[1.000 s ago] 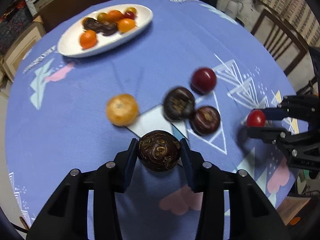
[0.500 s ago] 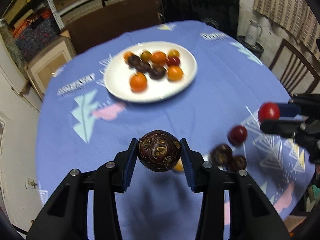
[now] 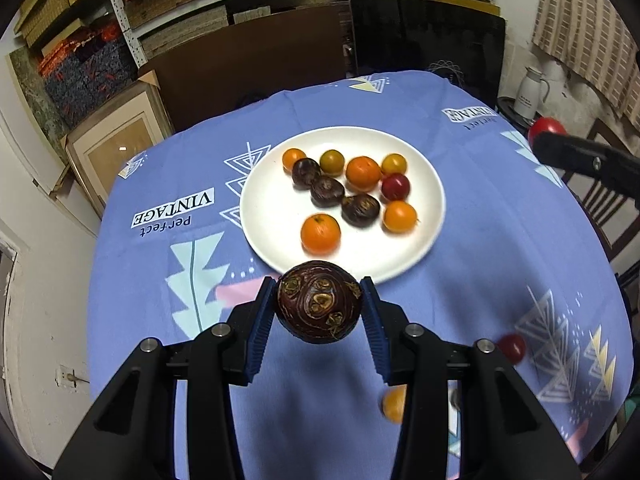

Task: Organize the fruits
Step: 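Lower both held fruits onto the plate and open both tools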

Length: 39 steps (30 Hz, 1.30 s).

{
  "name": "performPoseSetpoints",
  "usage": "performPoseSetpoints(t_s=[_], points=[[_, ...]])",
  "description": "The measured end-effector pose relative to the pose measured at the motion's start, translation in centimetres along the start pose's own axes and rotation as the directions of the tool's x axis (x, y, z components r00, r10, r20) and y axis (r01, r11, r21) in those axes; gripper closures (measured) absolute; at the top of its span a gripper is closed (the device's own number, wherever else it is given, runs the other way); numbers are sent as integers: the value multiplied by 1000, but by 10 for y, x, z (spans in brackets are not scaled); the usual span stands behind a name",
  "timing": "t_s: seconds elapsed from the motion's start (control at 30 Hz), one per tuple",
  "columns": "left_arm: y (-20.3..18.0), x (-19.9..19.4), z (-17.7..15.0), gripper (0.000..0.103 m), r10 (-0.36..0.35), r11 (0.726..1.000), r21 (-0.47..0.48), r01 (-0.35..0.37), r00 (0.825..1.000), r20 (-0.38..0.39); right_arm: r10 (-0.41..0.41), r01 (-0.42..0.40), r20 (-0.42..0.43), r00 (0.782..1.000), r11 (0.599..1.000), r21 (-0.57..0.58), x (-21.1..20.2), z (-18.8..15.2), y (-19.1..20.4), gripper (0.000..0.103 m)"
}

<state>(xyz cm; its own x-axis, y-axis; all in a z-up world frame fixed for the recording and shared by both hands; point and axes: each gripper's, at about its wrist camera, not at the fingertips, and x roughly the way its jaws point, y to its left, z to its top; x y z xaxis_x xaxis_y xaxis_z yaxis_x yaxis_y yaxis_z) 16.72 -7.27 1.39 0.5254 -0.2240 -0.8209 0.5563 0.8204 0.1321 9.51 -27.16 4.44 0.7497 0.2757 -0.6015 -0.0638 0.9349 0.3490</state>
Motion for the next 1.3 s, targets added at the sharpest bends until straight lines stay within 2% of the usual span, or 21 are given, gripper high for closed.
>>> performPoseSetpoints(t_s=[0.27, 0.47, 0.8, 1.1, 1.3], points=[[12, 24, 26, 61, -13, 1000, -19, 13, 1000, 0, 13, -12, -38, 999, 1000, 19, 39, 2, -8, 72], [27, 40, 36, 61, -24, 998, -51, 24, 1000, -8, -16, 16, -58, 998, 1000, 3, 51, 3, -17, 72], [30, 63, 53, 61, -30, 998, -59, 28, 999, -25, -8, 8, -94, 996, 1000, 5, 78, 6, -19, 72], [37, 80, 63, 61, -21, 996, -89, 18, 999, -41, -5, 4, -103, 995, 1000, -10, 101, 16, -13, 72], [39, 99, 65, 61, 2, 995, -104, -10, 997, -74, -39, 37, -129, 991, 999, -19, 125, 18, -11, 72]])
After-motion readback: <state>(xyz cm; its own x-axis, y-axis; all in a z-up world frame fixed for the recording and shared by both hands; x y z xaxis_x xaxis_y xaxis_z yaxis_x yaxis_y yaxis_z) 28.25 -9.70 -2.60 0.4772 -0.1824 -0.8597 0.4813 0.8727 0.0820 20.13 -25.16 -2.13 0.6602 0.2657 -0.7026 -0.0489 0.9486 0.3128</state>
